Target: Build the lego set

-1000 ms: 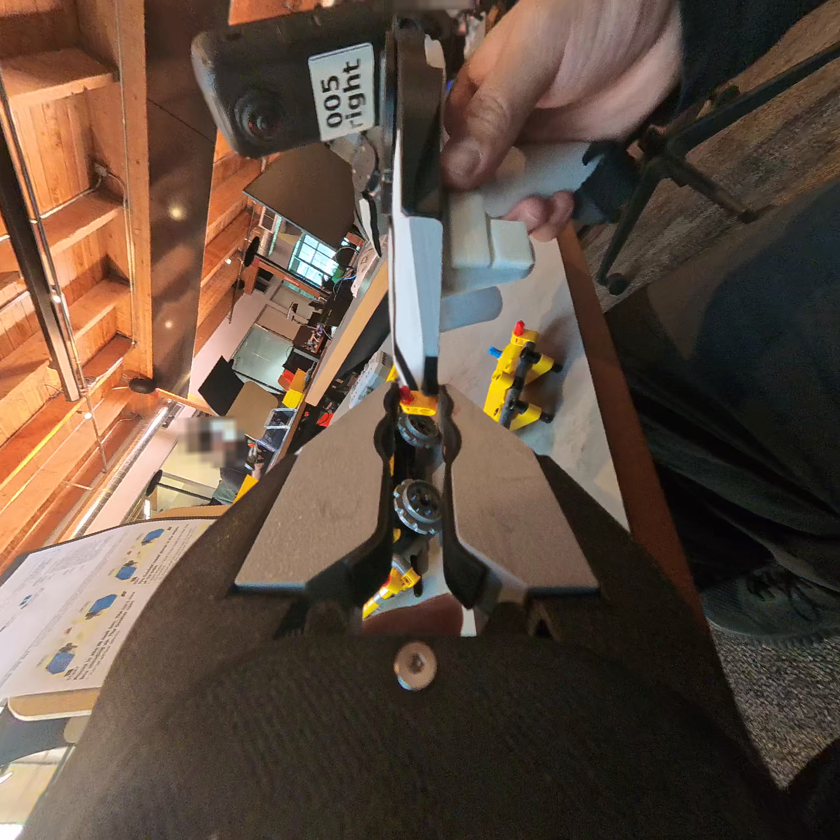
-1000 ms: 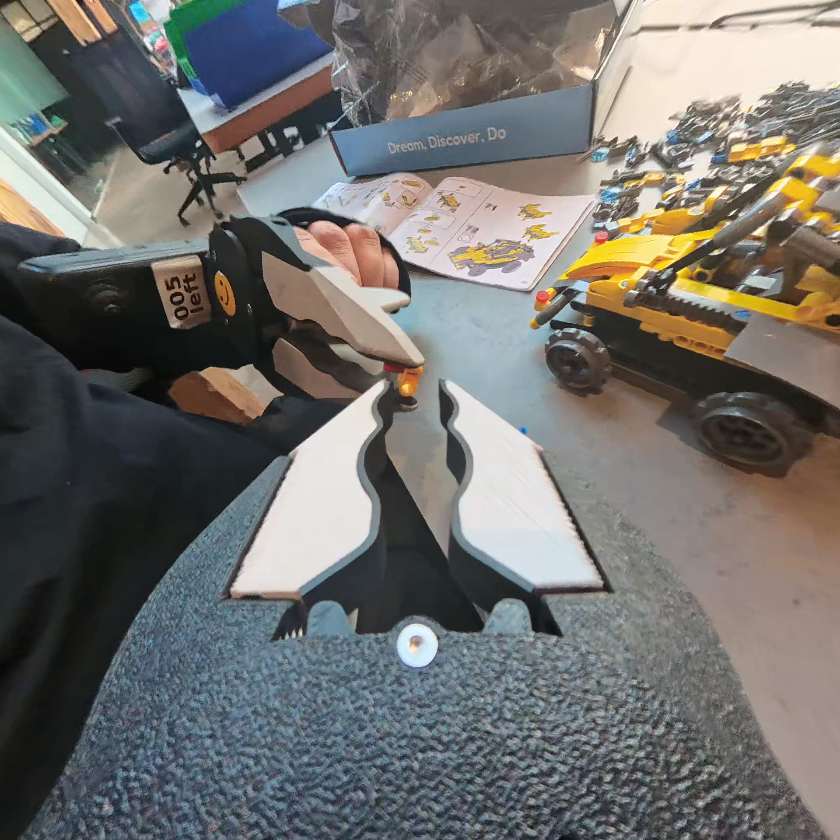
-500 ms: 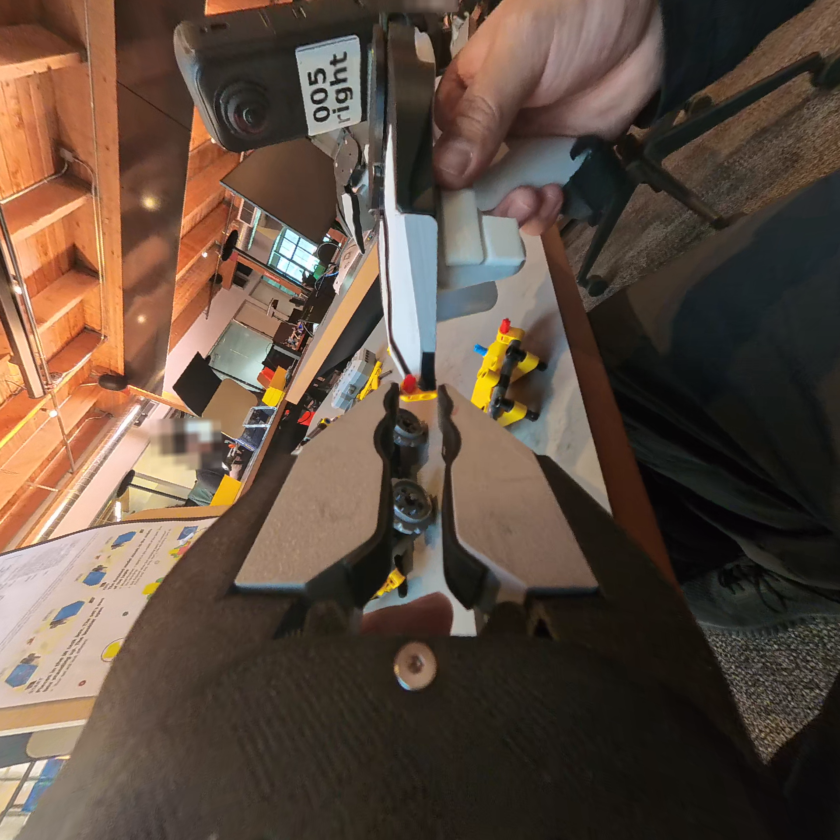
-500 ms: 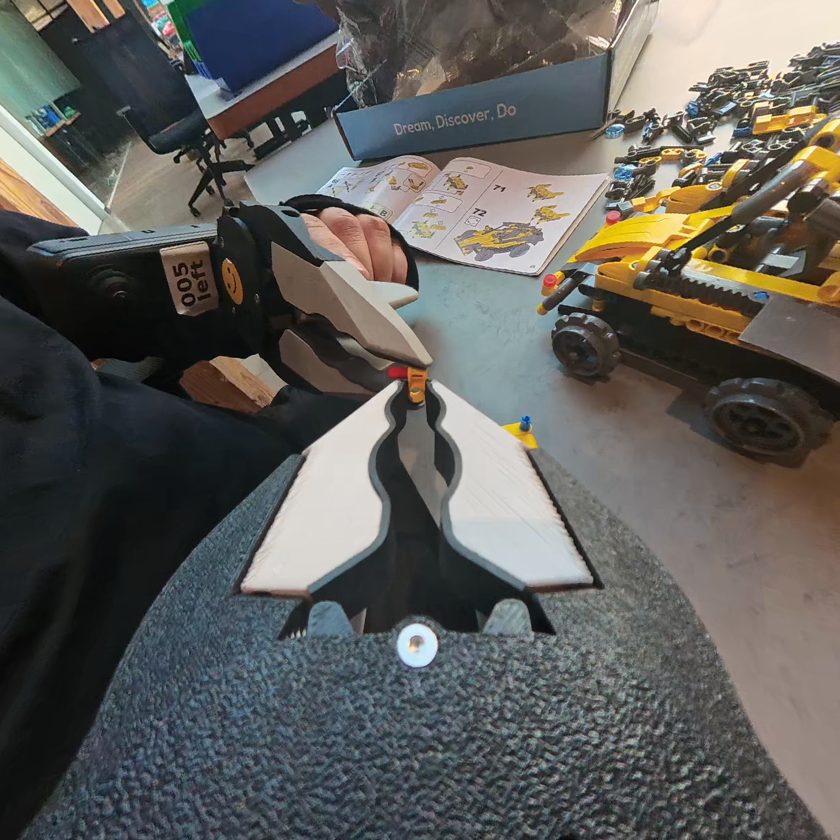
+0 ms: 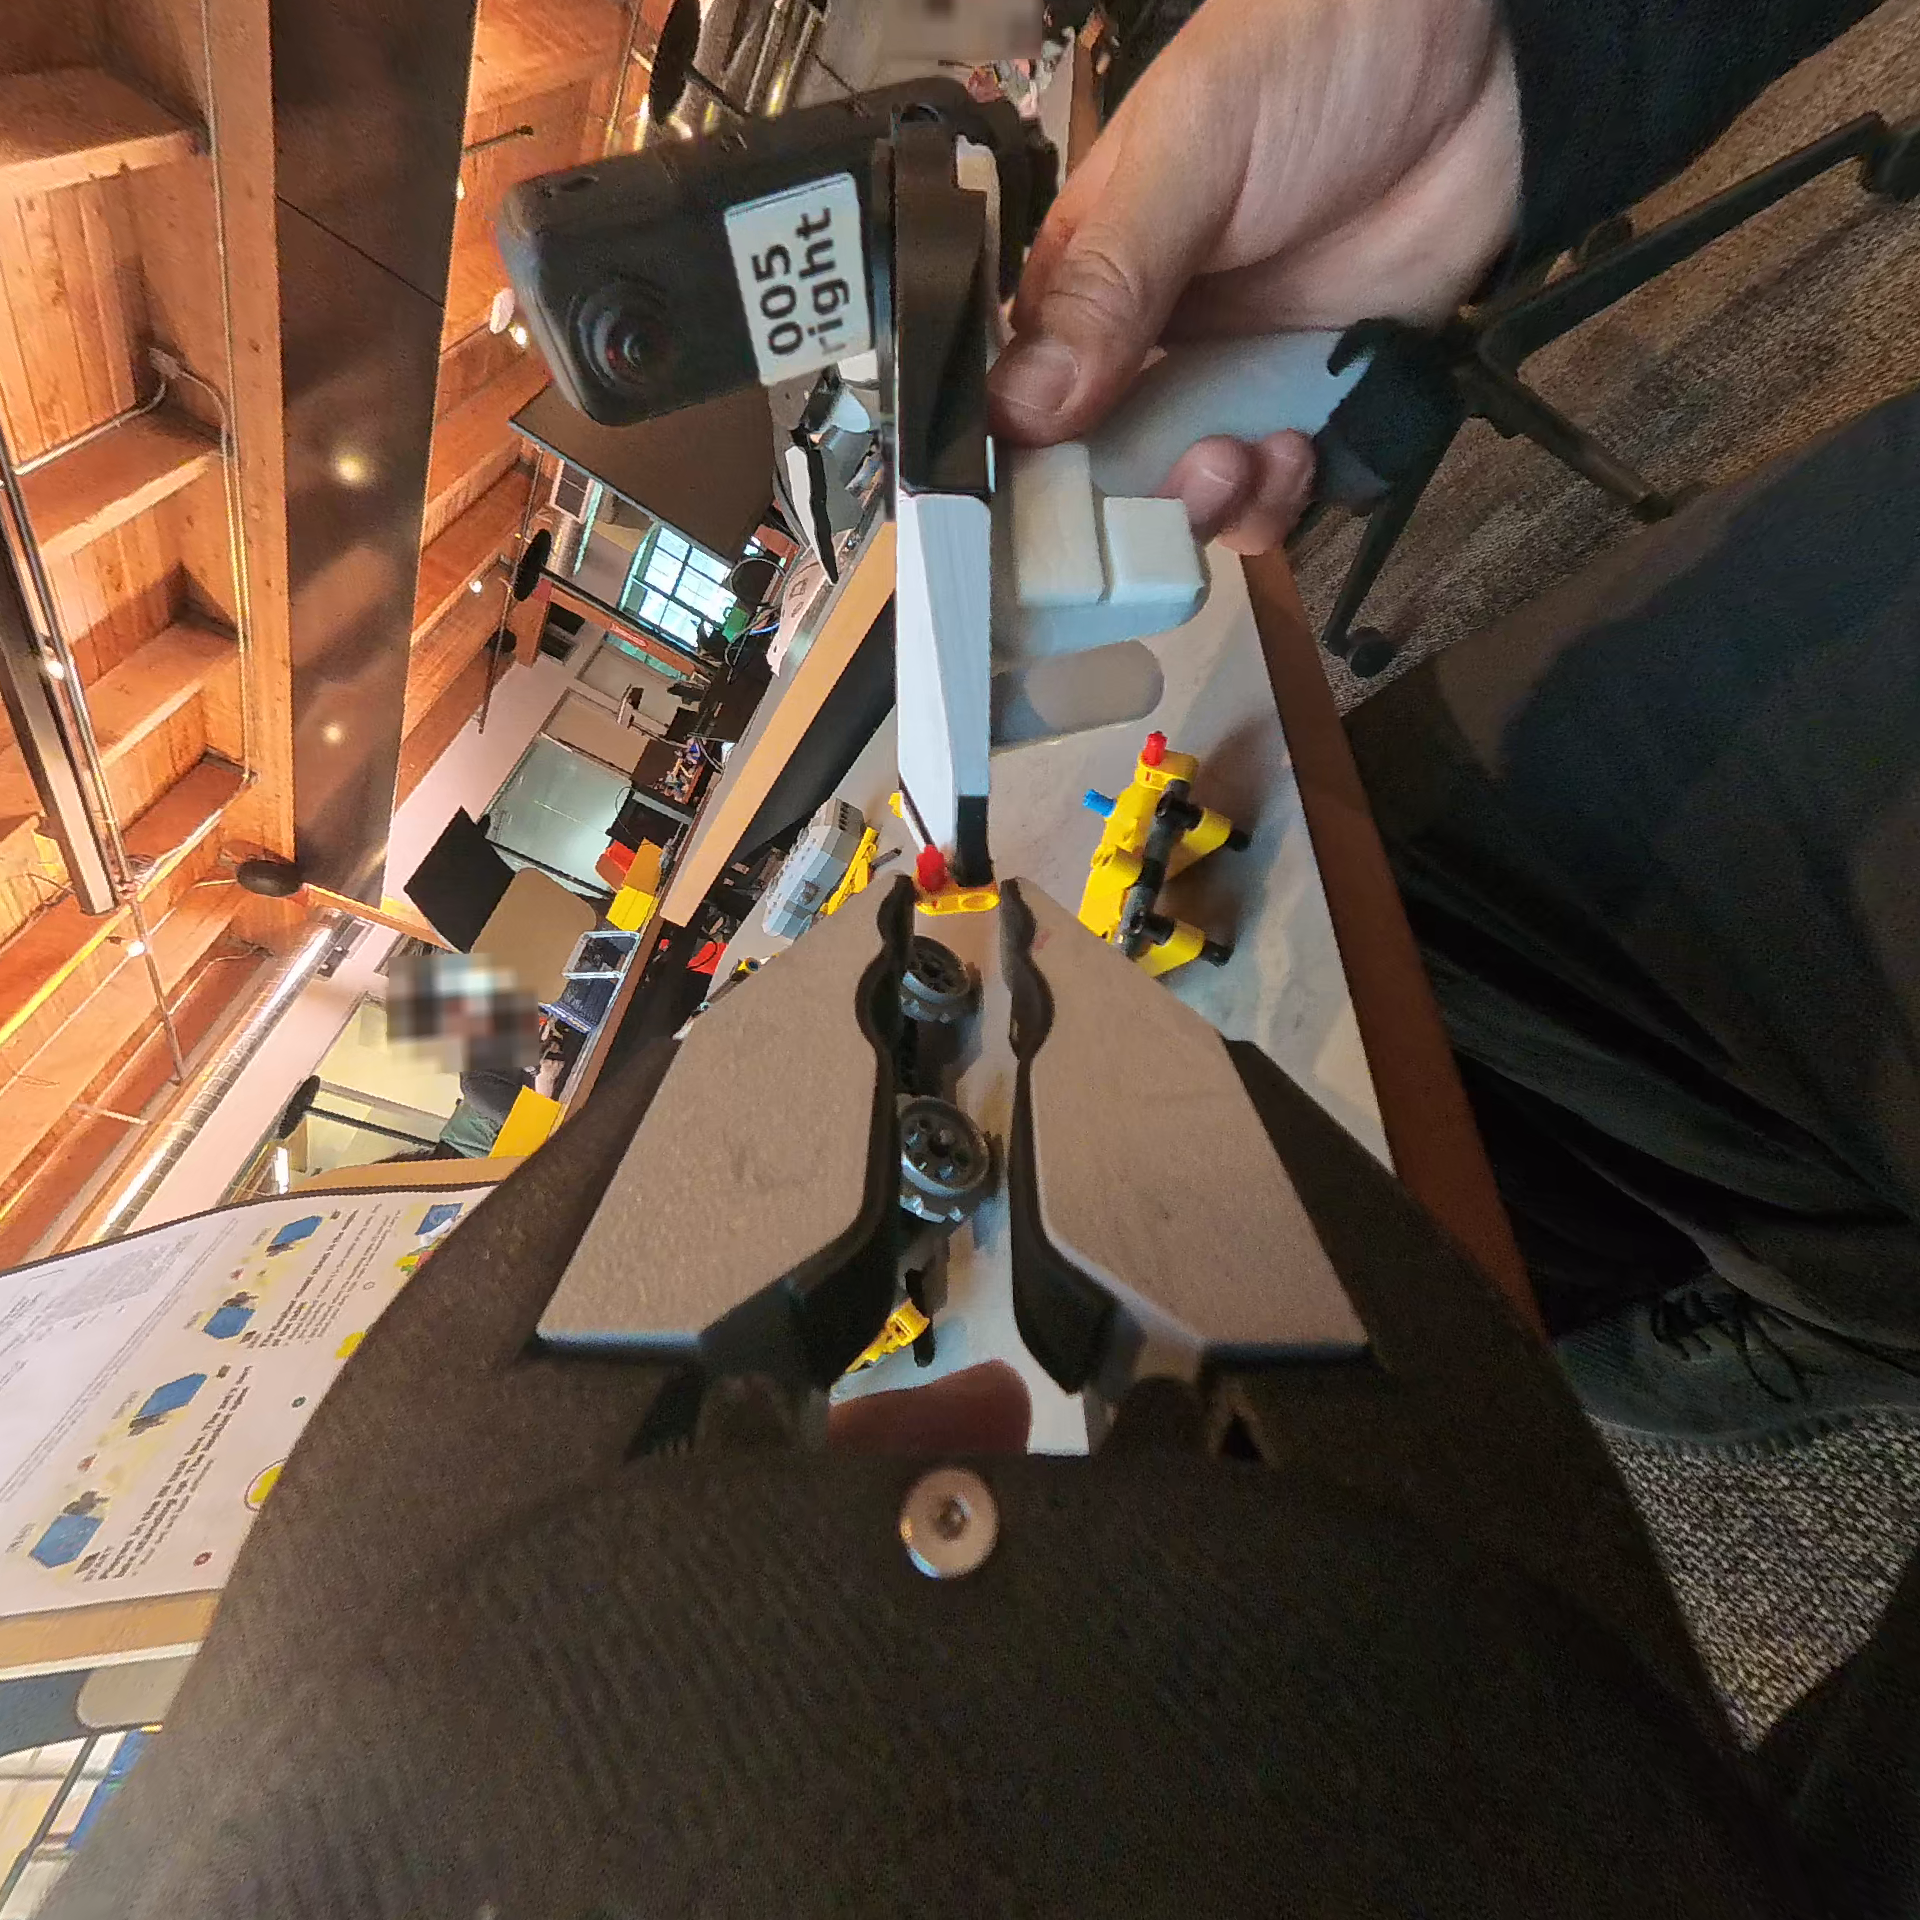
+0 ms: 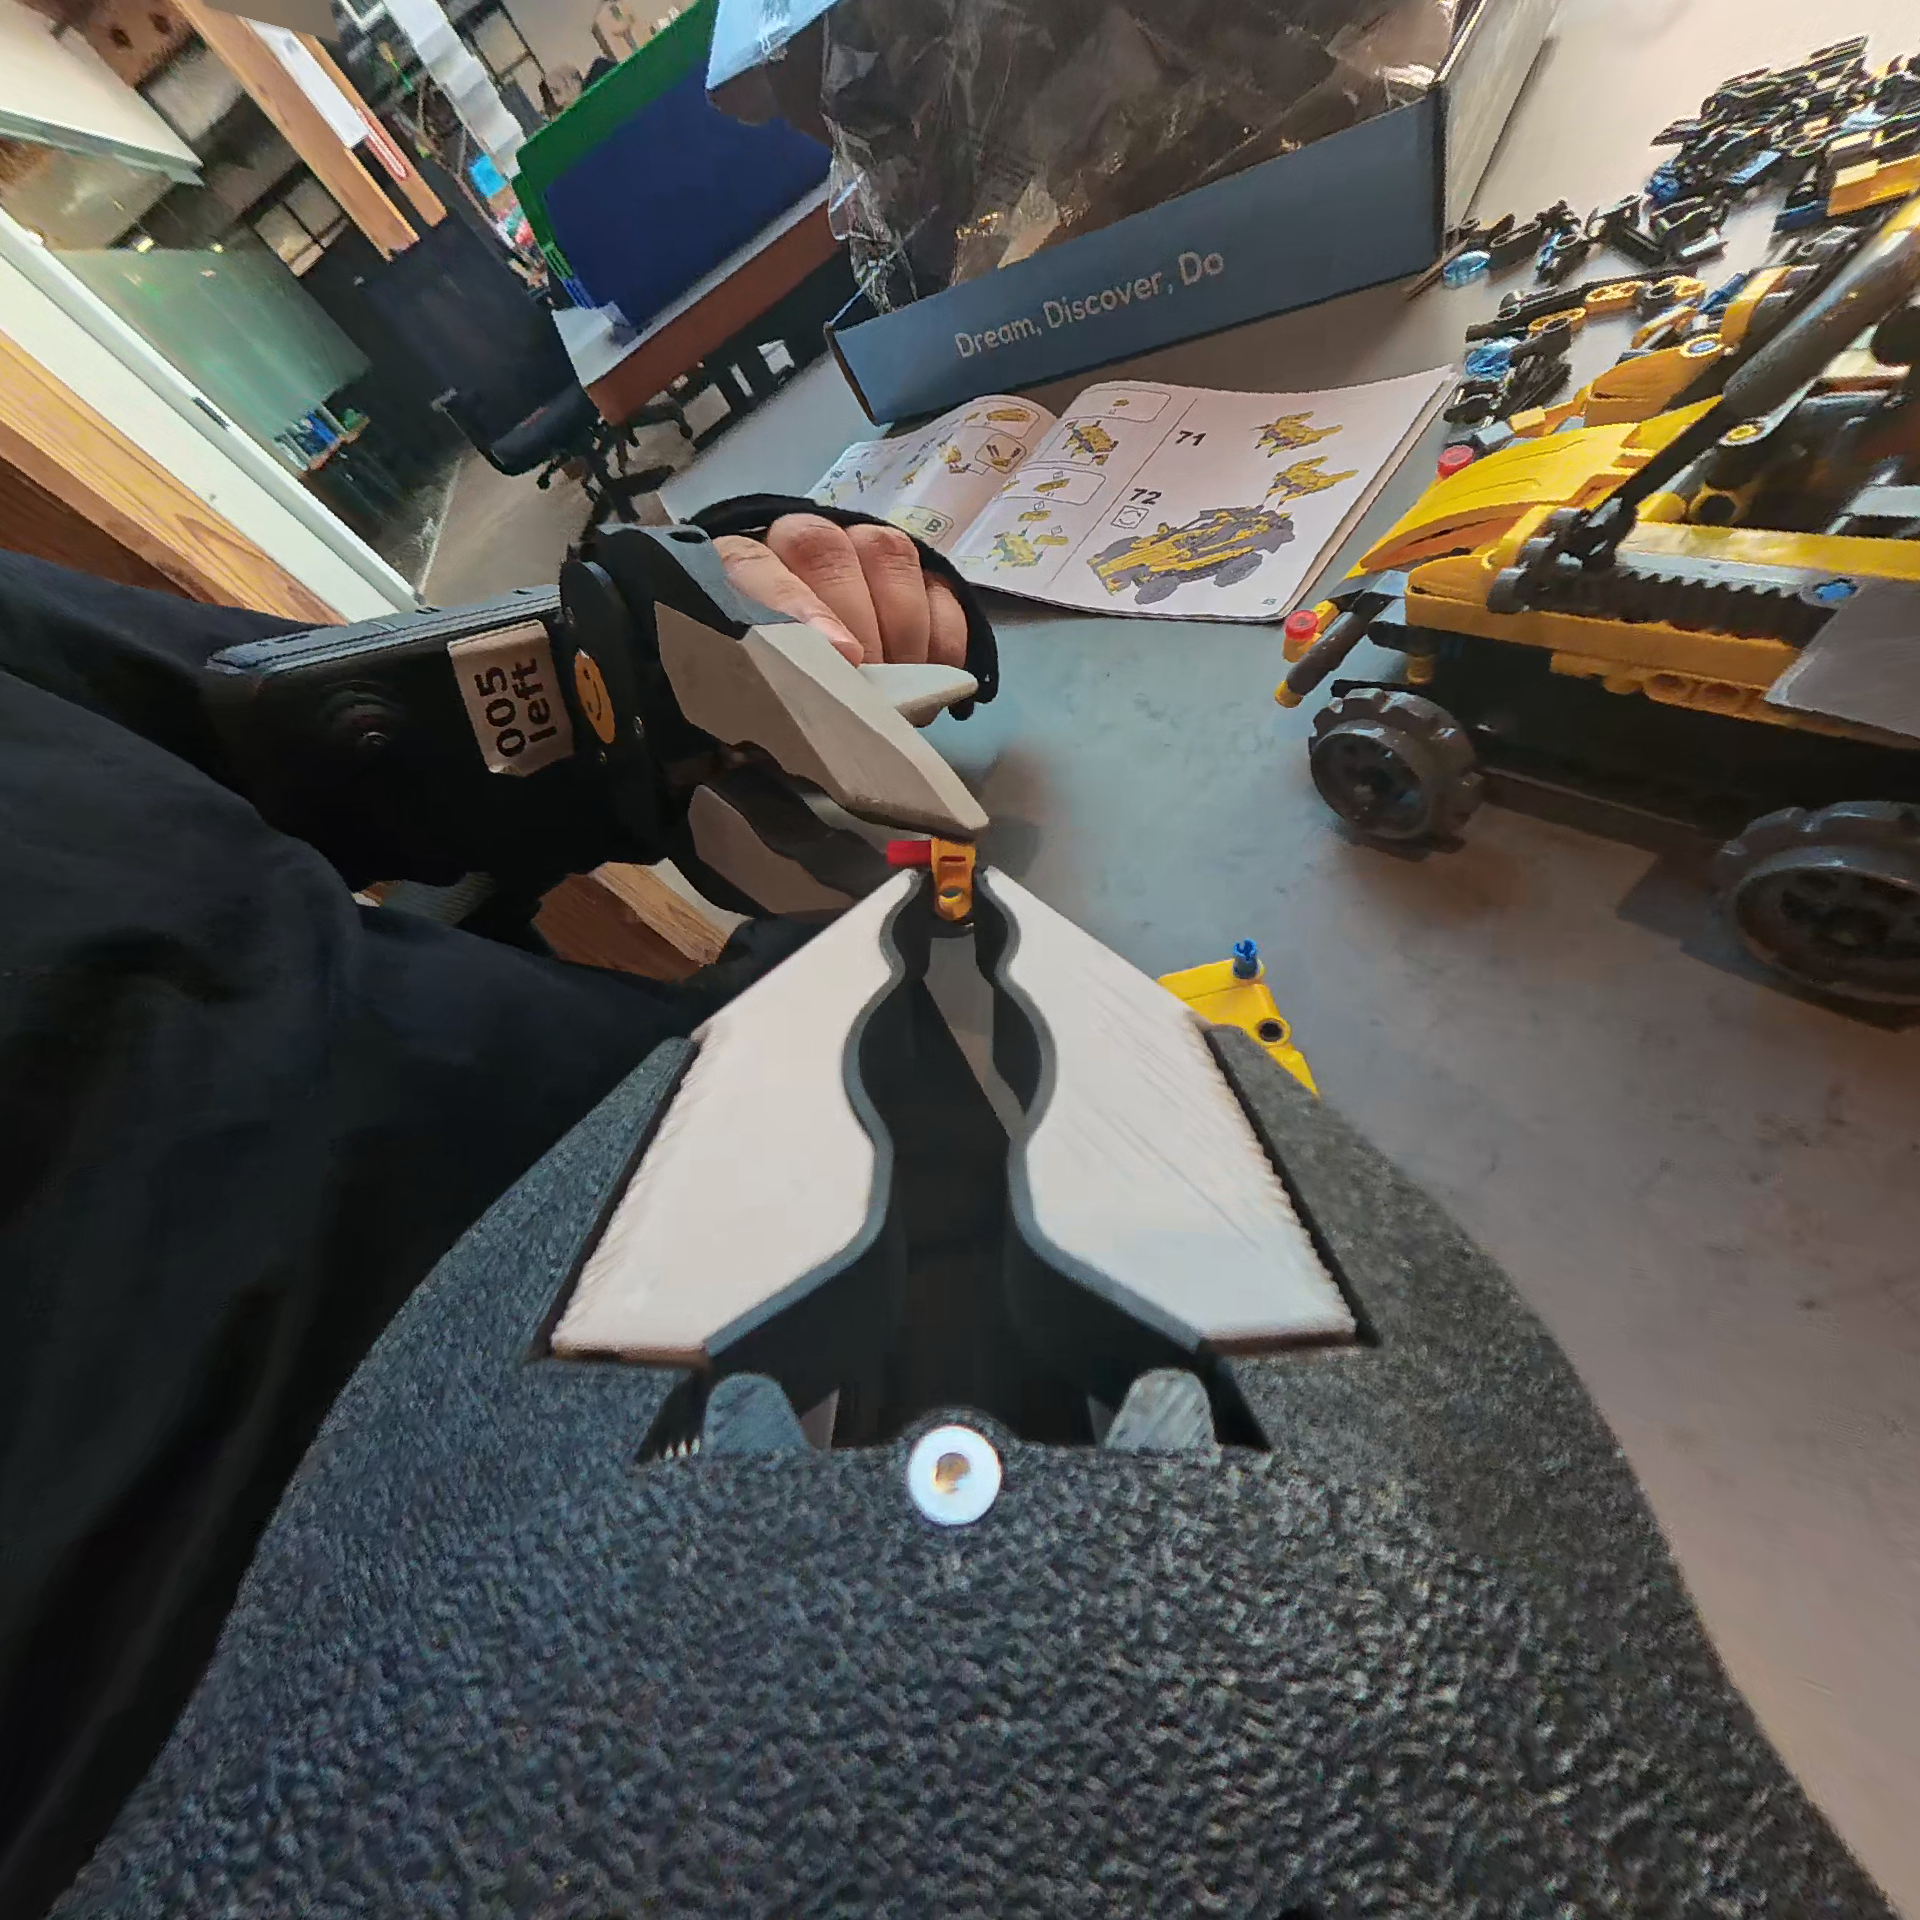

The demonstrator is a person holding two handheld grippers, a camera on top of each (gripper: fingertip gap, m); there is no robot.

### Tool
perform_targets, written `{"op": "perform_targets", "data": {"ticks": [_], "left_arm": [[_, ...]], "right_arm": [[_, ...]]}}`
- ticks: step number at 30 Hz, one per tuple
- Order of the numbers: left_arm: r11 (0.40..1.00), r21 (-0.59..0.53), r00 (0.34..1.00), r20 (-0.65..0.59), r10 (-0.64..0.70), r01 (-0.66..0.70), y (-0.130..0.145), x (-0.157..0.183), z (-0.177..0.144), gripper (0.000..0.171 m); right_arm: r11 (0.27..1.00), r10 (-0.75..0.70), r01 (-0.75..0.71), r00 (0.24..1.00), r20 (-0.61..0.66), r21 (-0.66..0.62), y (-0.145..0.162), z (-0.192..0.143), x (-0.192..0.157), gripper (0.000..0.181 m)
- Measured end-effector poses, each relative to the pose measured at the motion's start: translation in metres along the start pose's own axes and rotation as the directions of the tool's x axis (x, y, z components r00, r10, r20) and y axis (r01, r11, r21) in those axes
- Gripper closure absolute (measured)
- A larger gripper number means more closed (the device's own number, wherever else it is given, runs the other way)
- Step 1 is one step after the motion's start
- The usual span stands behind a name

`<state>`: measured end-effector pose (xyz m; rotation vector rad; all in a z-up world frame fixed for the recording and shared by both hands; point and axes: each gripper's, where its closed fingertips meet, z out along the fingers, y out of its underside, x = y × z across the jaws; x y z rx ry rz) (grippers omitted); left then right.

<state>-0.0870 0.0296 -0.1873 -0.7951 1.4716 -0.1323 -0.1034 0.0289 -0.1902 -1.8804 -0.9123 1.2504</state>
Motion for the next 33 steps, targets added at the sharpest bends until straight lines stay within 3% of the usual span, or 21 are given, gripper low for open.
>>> {"op": "perform_targets", "data": {"ticks": [9, 33], "left_arm": [[1.0, 0.029, 1.0, 0.025, -0.014, 0.013, -0.006, -0.005, -0.004, 0.159], [0.995, 0.092, 0.999, -0.01, -0.033, 0.033, -0.018, 0.001, -0.007, 0.159]], "right_arm": [[0.988, 0.119, -0.133, 0.98, 0.157, 0.077, -0.006, 0.0, -0.01, 0.174], [0.99, 0.133, -0.142, 0.966, 0.223, 0.026, 0.0, -0.003, -0.017, 0.173]]}}
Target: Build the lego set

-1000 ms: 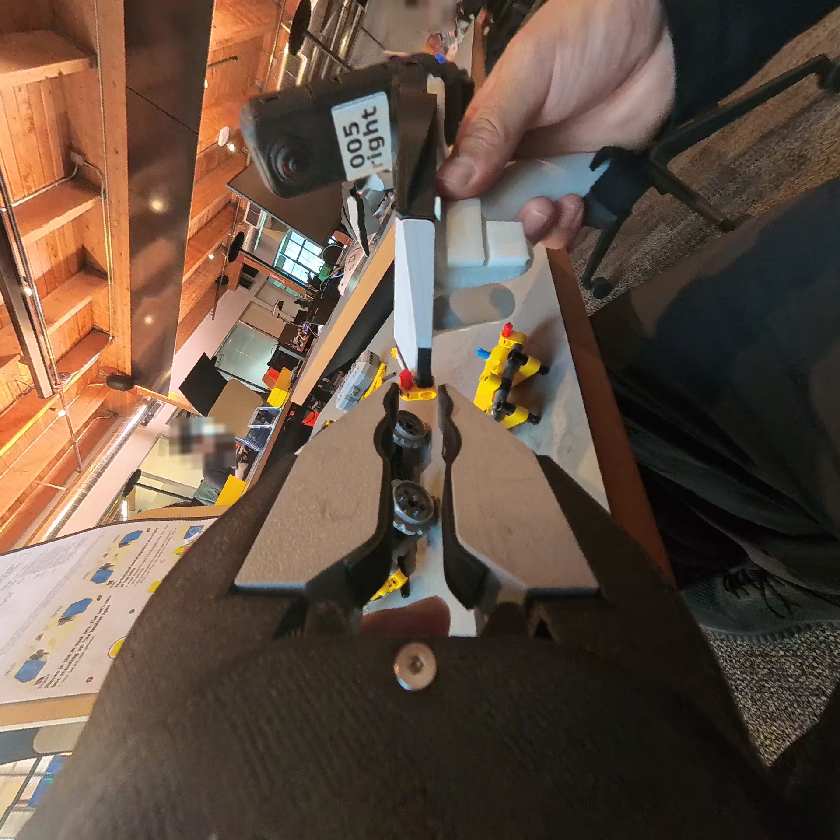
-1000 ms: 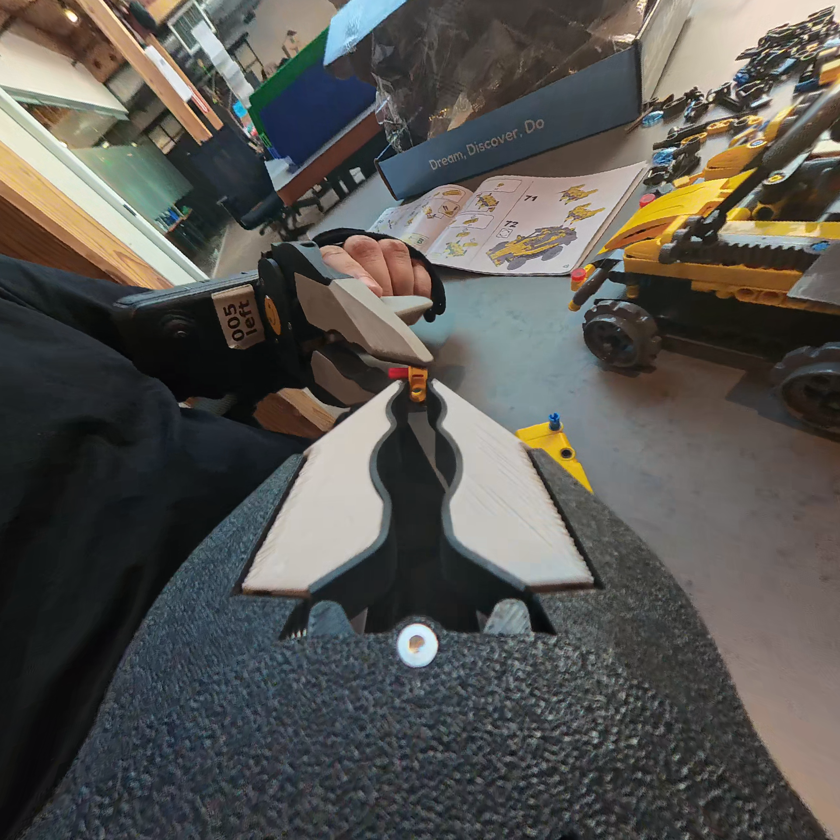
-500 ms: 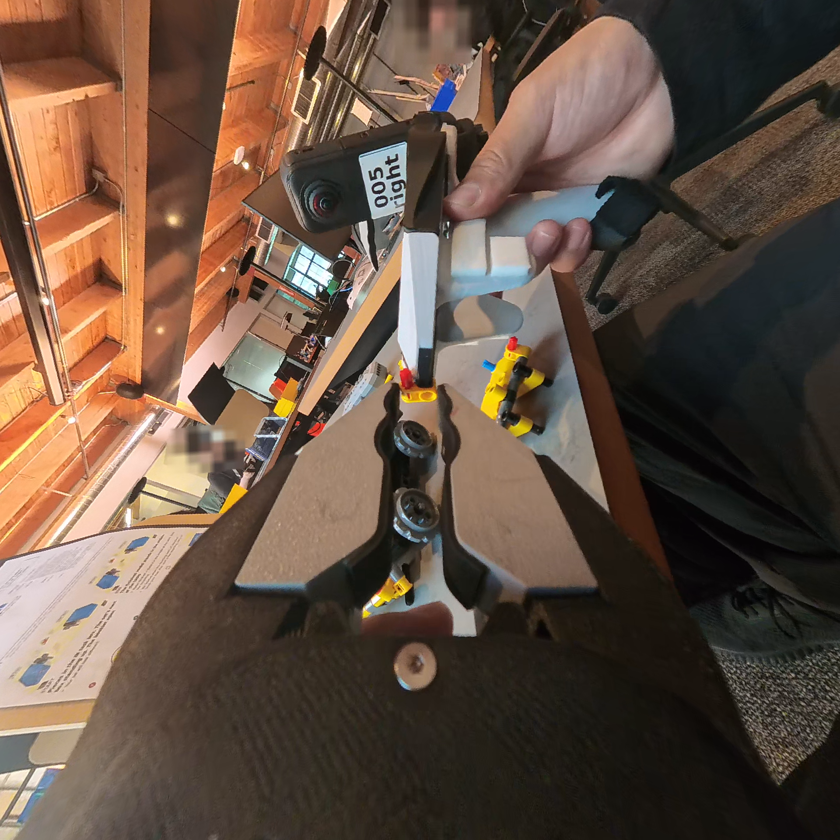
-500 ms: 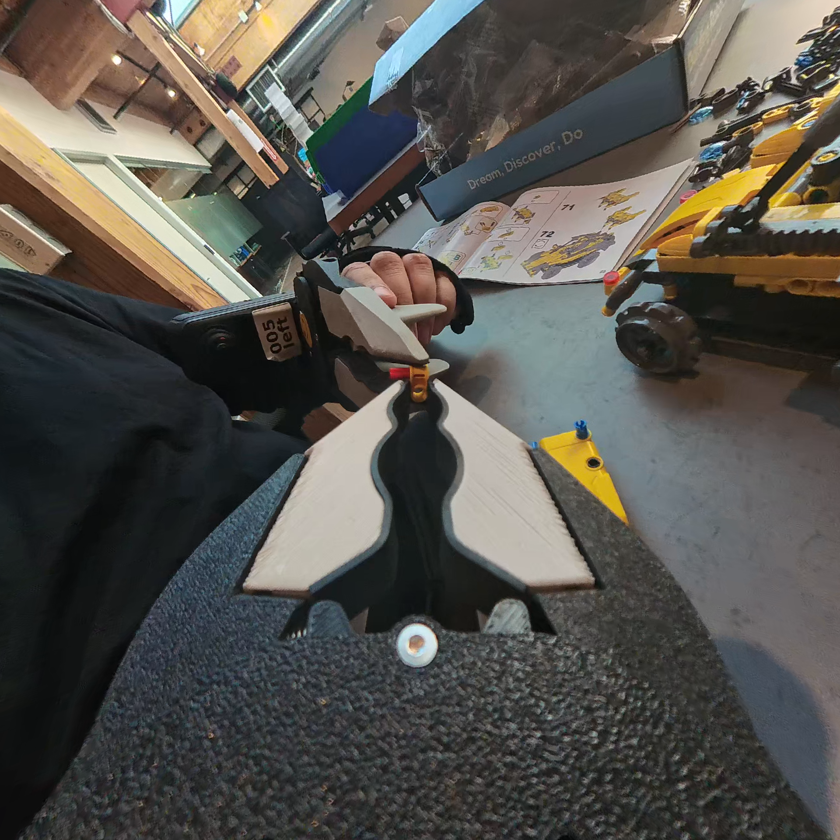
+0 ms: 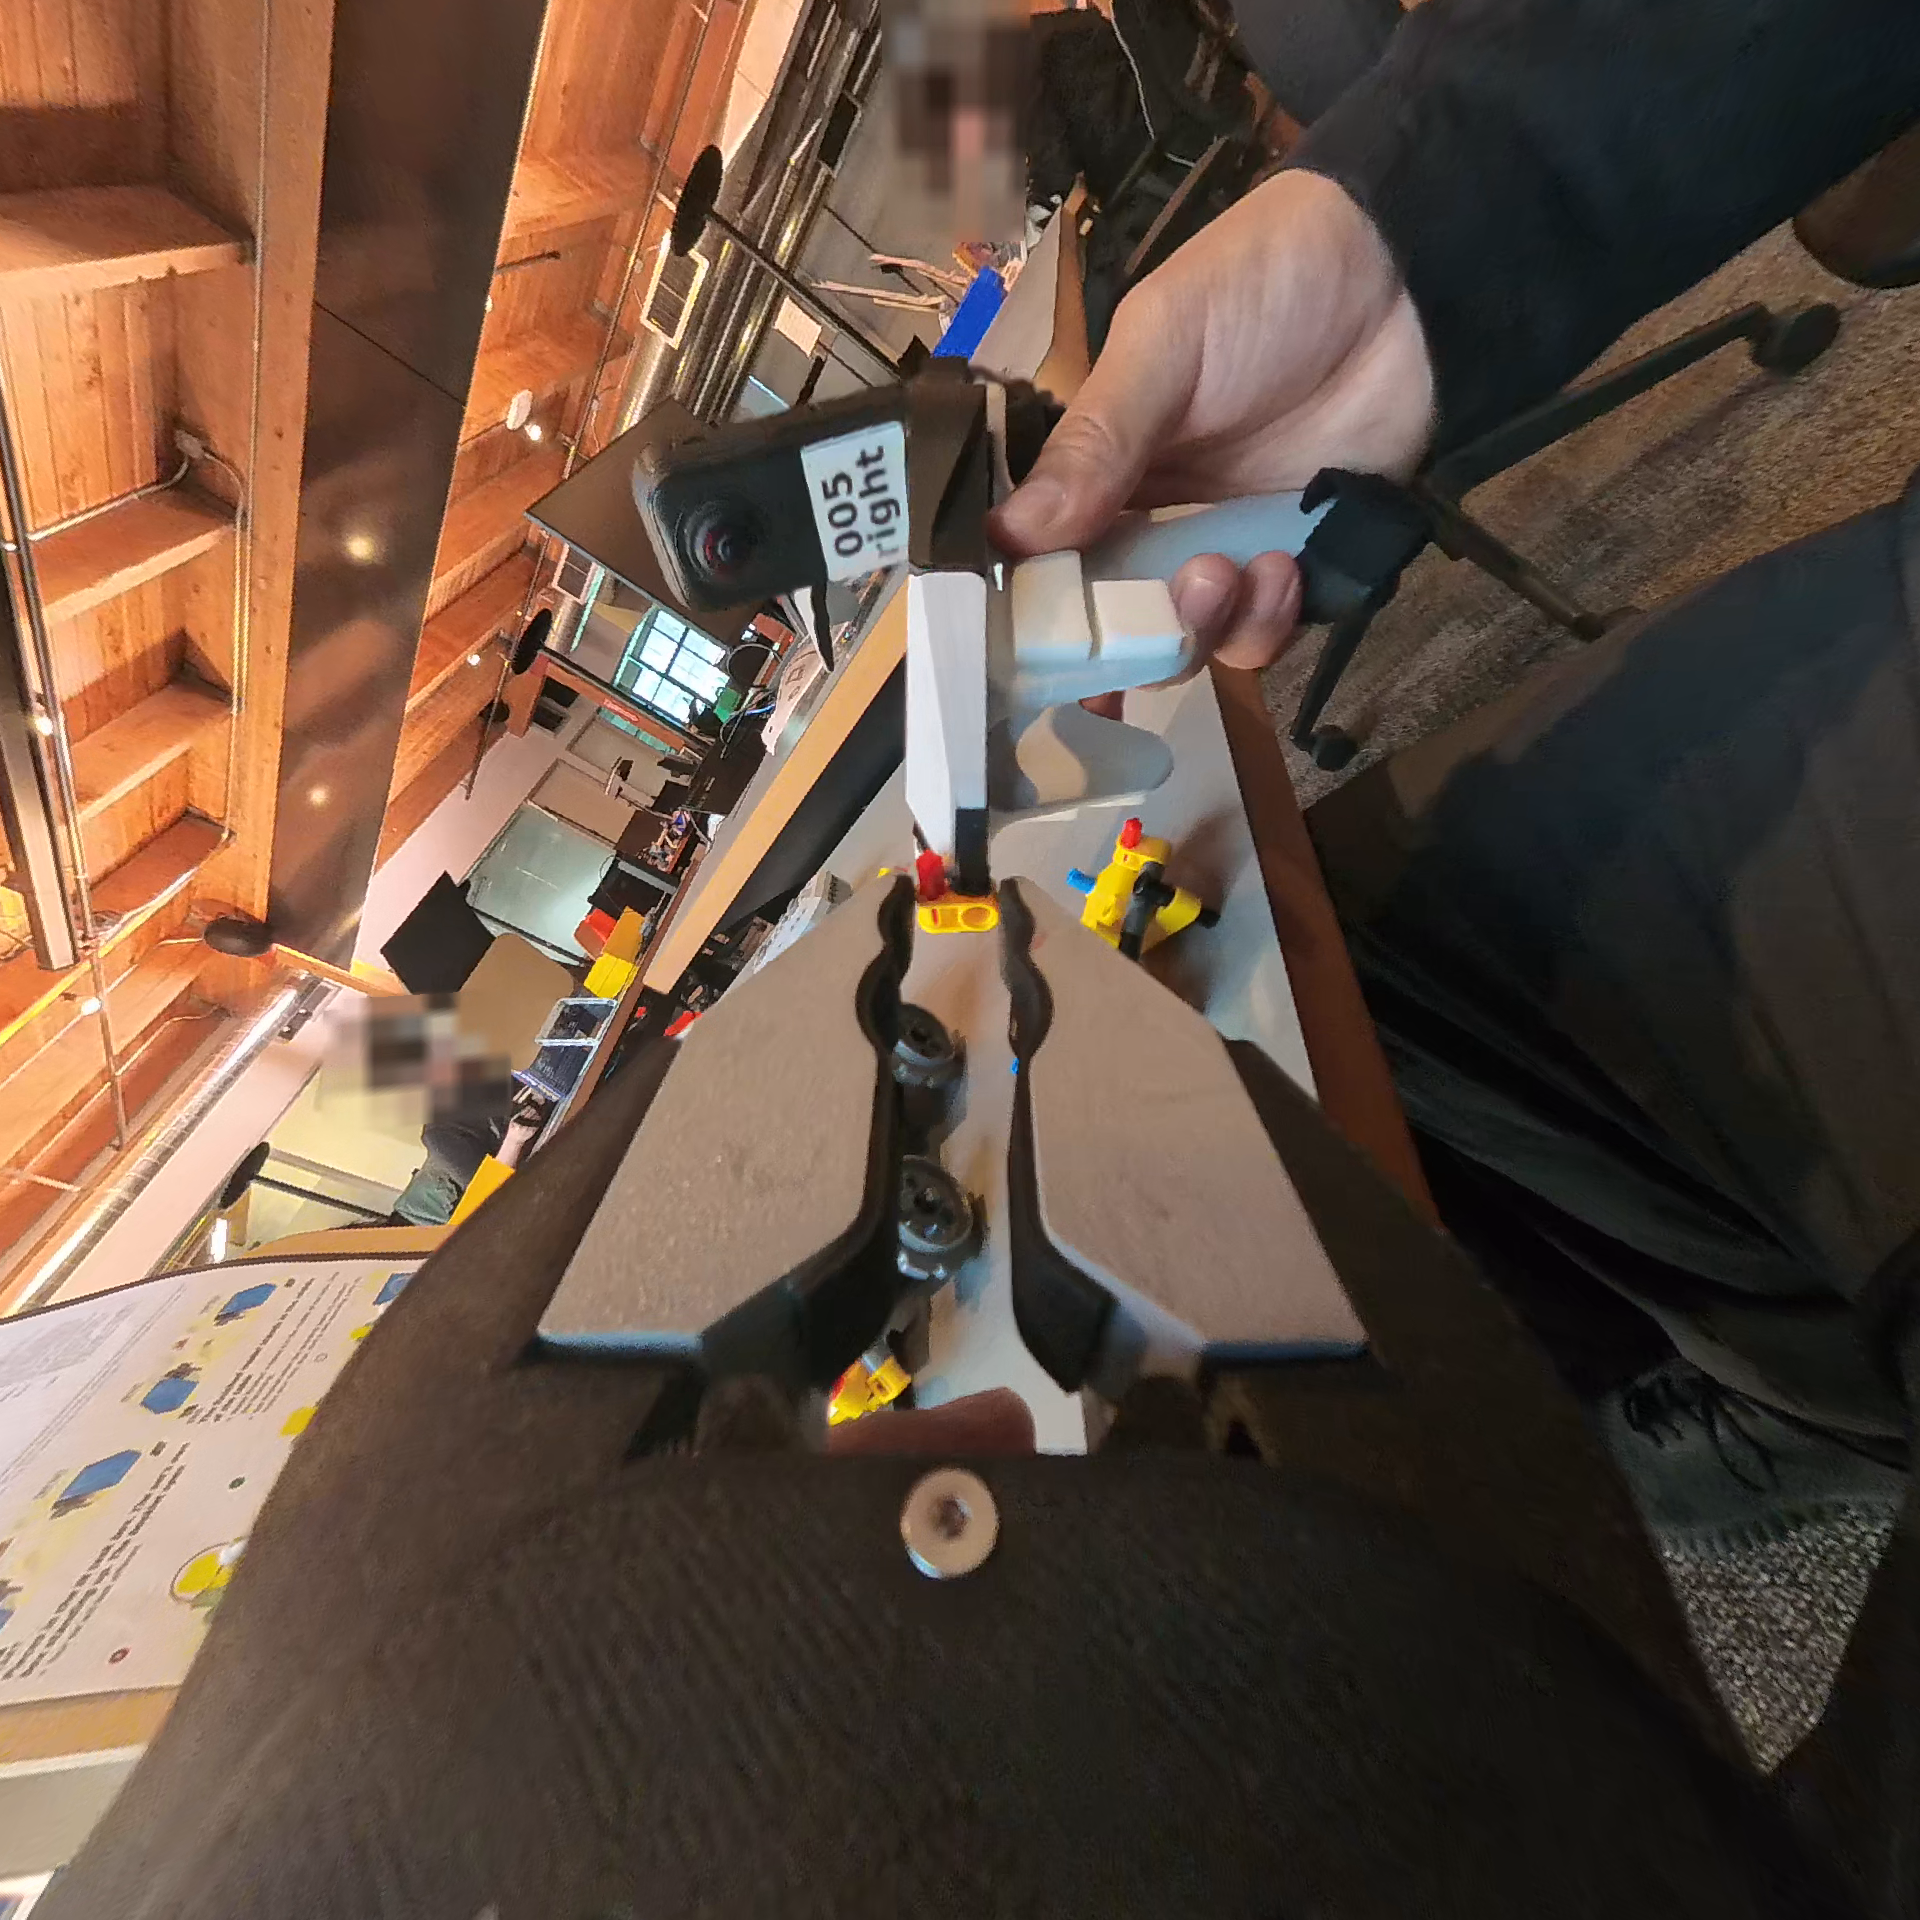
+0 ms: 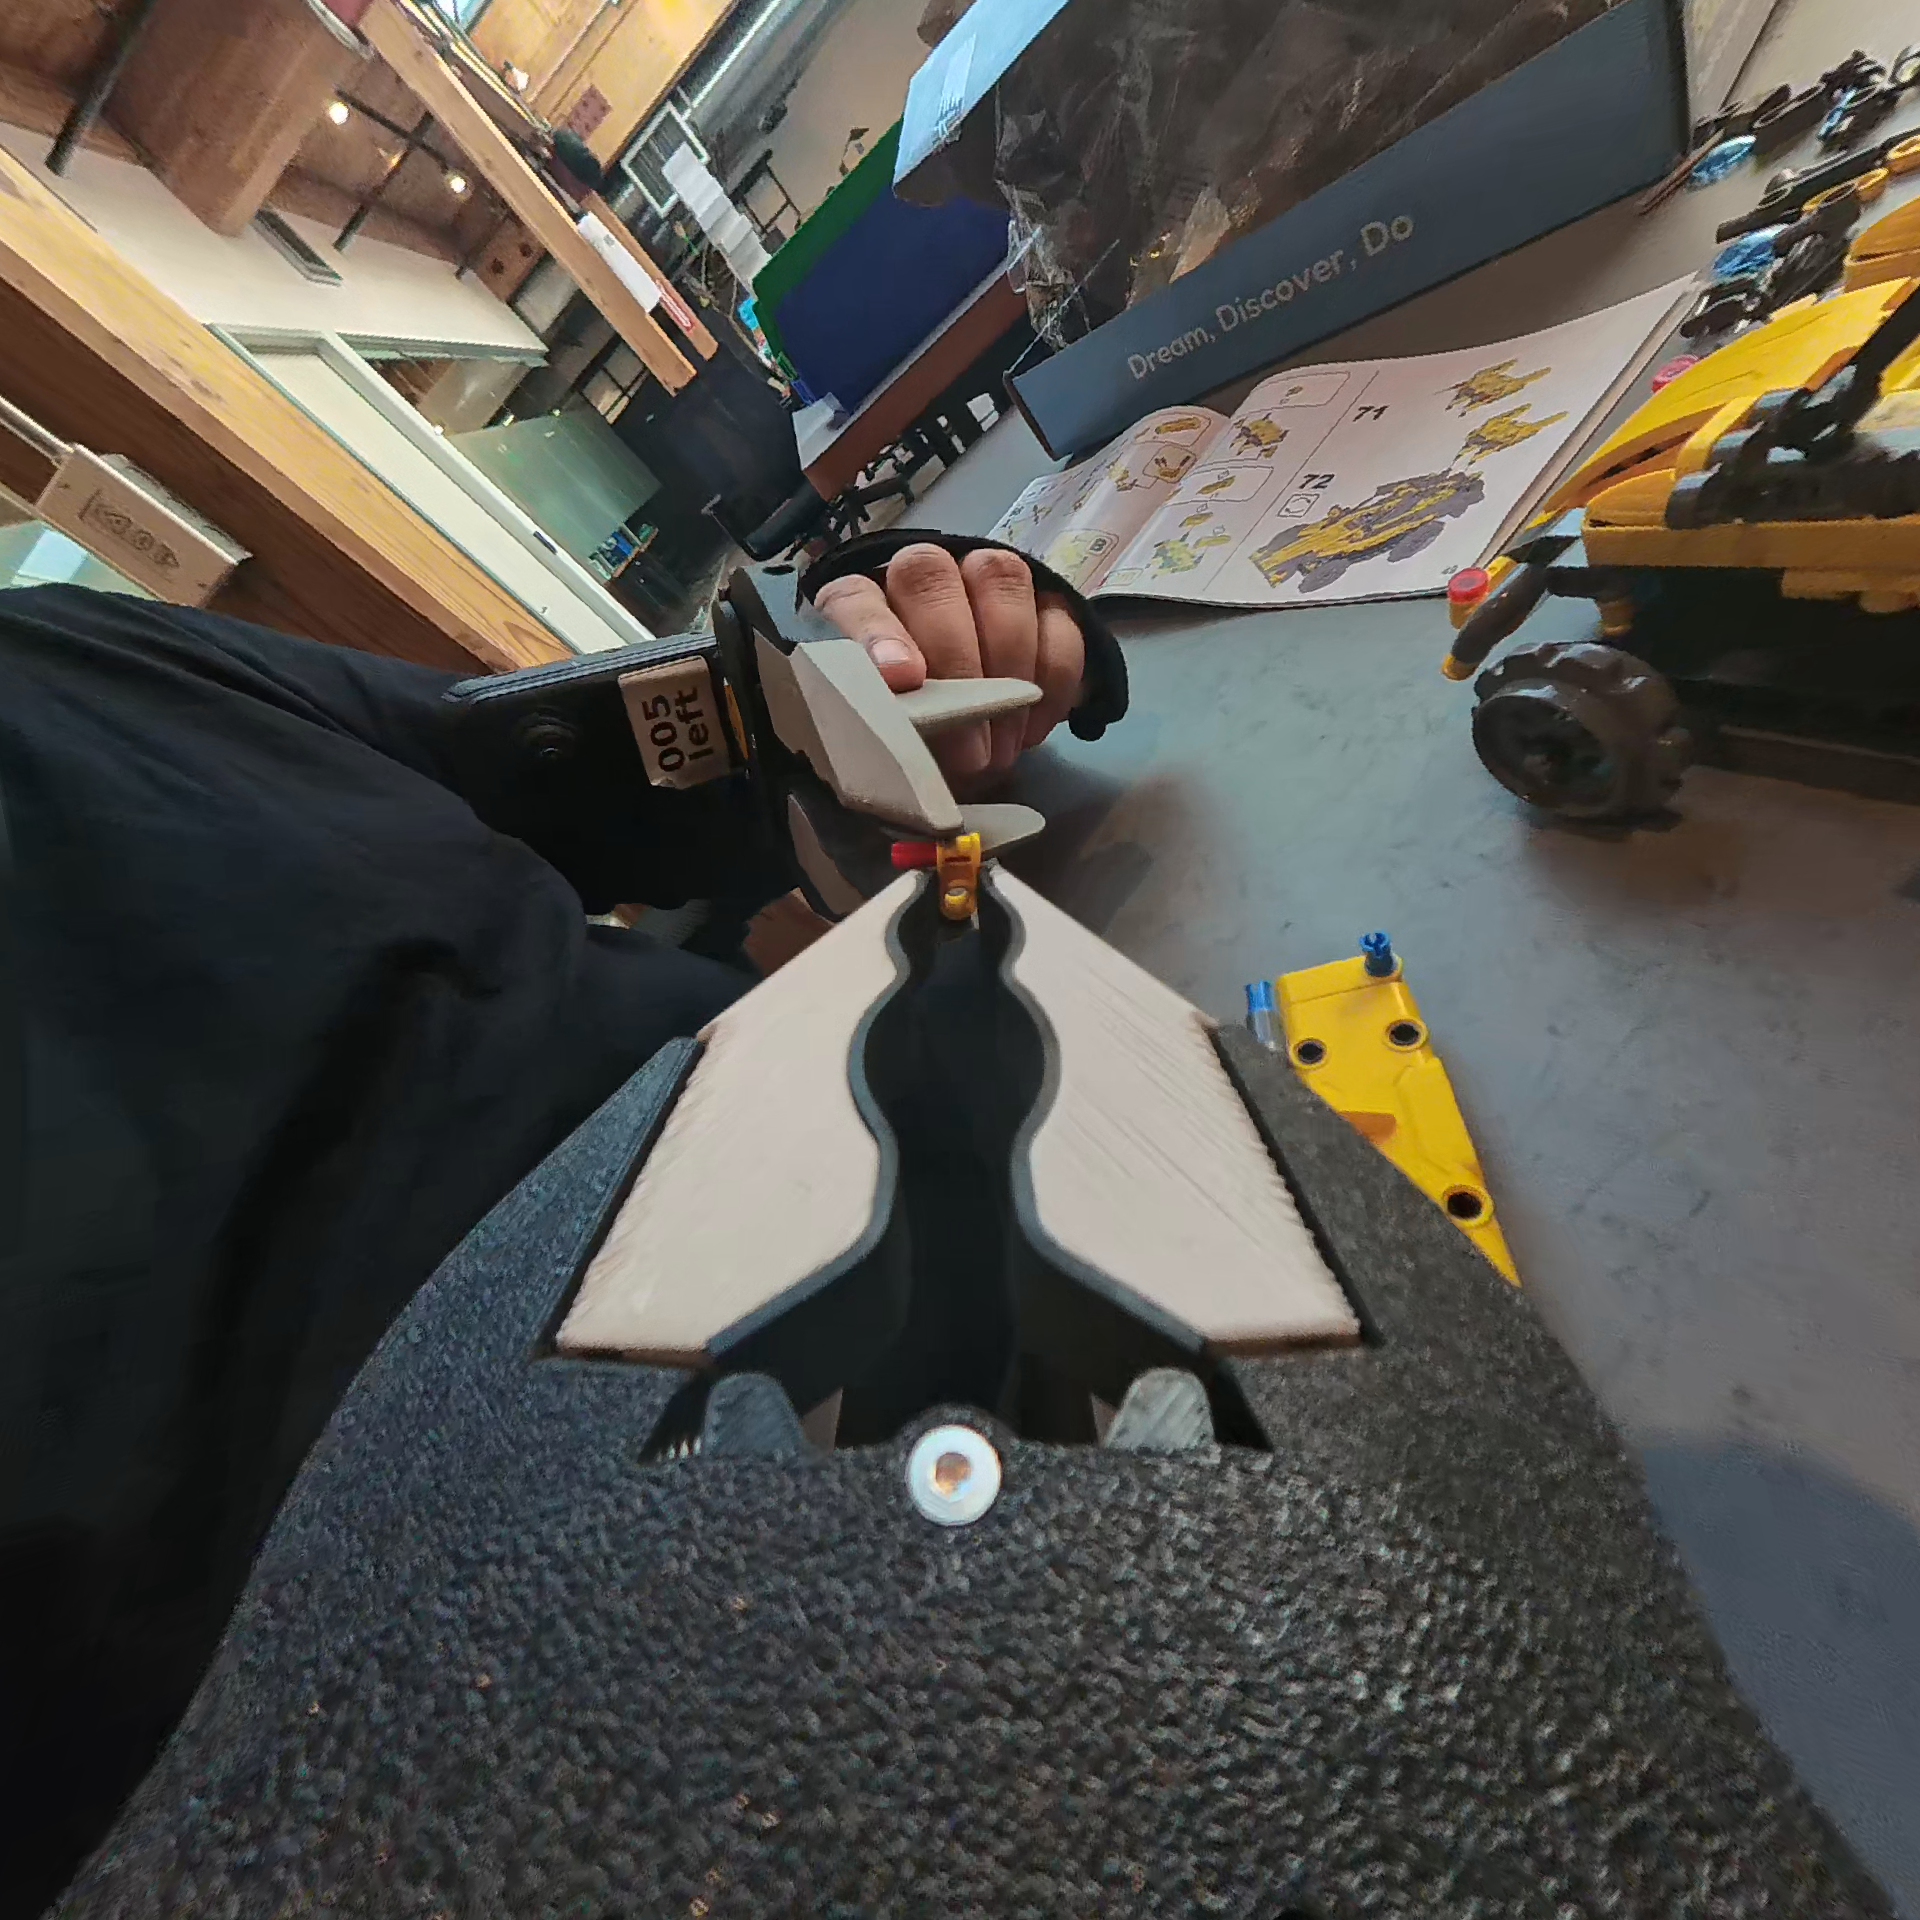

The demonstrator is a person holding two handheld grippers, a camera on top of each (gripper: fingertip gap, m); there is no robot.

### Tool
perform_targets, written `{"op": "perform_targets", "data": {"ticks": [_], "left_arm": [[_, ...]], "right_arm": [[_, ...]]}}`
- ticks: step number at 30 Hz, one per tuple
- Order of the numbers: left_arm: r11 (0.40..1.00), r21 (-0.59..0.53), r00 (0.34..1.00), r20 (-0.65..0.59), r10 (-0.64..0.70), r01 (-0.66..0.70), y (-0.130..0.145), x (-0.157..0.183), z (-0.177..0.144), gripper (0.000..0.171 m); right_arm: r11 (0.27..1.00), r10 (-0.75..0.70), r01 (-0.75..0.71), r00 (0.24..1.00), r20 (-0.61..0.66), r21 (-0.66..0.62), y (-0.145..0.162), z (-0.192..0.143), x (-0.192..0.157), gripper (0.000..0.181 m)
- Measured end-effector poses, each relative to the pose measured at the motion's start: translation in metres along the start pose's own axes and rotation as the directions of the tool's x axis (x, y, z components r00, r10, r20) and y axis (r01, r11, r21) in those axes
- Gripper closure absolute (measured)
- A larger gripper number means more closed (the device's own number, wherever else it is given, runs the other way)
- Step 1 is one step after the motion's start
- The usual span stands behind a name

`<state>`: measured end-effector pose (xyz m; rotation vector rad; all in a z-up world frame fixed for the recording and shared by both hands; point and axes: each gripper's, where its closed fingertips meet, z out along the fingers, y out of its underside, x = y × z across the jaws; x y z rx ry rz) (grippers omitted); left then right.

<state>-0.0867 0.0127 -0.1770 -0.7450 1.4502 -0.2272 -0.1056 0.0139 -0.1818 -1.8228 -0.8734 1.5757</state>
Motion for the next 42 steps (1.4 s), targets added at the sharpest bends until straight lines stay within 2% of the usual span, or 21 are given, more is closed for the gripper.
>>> {"op": "perform_targets", "data": {"ticks": [16, 27, 38, 42], "left_arm": [[0.993, 0.094, 0.997, -0.032, -0.075, 0.078, -0.013, 0.0, -0.005, 0.158], [0.996, 0.06, 0.998, -0.035, -0.056, 0.058, -0.008, 0.002, -0.003, 0.159], [0.997, 0.058, 0.999, -0.03, -0.042, 0.044, -0.008, 0.003, -0.003, 0.159], [0.999, -0.003, 0.997, -0.05, -0.054, 0.054, 0.0, 0.005, -0.001, 0.159]], "right_arm": [[0.992, 0.116, -0.123, 0.974, 0.196, 0.026, 0.0, 0.0, -0.016, 0.174], [0.995, 0.095, -0.098, 0.982, 0.165, 0.009, 0.003, 0.001, -0.015, 0.173], [0.993, 0.108, -0.113, 0.977, 0.186, 0.015, 0.003, 0.0, -0.016, 0.173], [0.994, 0.108, -0.109, 0.987, 0.121, 0.008, 0.005, 0.001, -0.007, 0.174]]}}
